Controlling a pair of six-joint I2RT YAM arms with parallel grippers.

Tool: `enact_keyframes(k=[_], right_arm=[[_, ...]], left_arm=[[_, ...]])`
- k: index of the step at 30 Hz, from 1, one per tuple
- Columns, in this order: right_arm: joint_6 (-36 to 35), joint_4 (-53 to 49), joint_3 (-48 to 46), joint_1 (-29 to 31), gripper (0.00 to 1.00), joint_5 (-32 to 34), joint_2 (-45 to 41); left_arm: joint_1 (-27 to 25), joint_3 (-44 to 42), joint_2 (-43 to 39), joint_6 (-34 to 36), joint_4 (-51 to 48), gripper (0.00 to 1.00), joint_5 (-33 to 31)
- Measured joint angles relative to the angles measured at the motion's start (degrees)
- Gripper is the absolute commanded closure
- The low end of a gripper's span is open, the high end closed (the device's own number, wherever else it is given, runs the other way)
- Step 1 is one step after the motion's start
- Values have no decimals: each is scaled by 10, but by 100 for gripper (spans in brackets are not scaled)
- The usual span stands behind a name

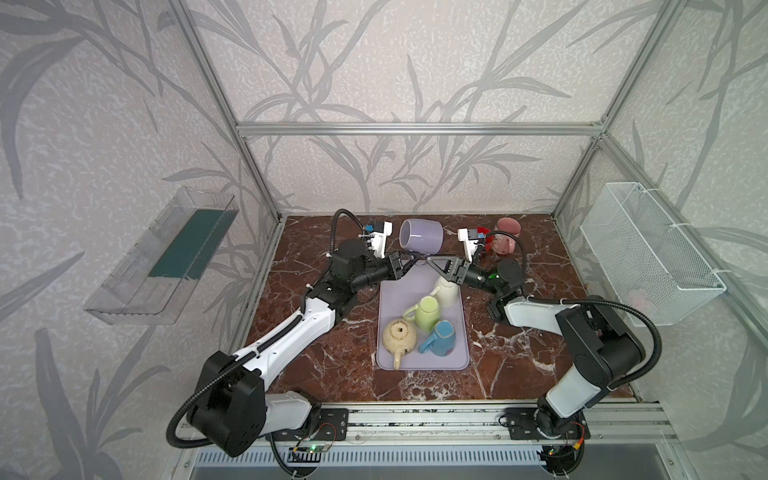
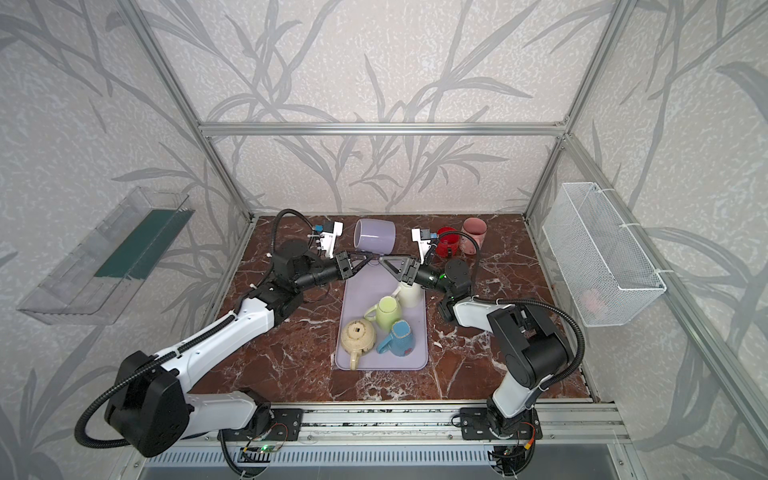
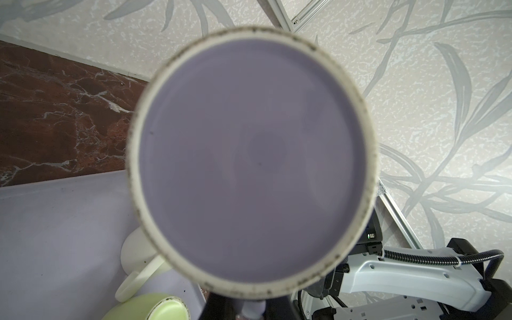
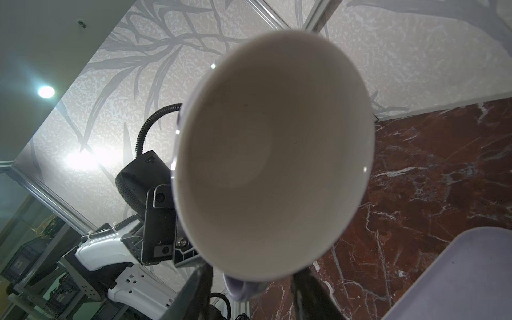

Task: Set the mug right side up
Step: 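Grasp the lavender mug's open end with the right gripper beside the left gripper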

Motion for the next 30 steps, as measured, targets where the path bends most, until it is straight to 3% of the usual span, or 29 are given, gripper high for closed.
enact_keyframes(k=[20, 30], right_arm=[[25, -6, 29, -5, 75, 1, 14], [44, -11, 36, -10, 96, 11, 14]], left_arm=[[3, 0, 64, -62, 128, 100, 31], [3, 0, 81, -65, 159, 100, 30]])
